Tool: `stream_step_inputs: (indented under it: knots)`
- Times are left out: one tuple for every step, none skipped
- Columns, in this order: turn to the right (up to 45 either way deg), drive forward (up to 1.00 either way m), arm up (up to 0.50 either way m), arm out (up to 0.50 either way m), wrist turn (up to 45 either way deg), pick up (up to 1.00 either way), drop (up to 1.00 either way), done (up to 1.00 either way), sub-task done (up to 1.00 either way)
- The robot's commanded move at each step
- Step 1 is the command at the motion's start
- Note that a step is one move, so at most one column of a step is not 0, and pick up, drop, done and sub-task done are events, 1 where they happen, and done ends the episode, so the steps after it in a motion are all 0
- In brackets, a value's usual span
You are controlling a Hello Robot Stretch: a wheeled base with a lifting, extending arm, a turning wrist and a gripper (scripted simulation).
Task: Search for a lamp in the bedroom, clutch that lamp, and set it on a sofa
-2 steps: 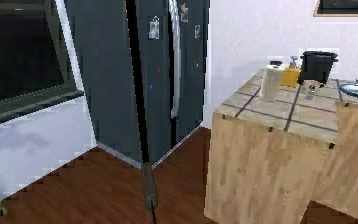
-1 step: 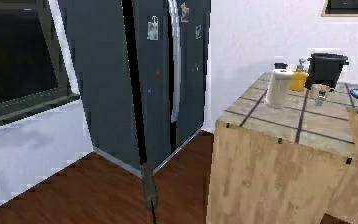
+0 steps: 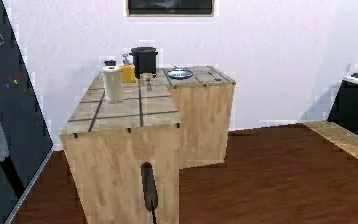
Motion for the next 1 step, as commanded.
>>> stream_step_inputs:
  knots:
    - [39.0,0.0,0.0,0.0,0.0,0.0,0.0,0.0,0.0]
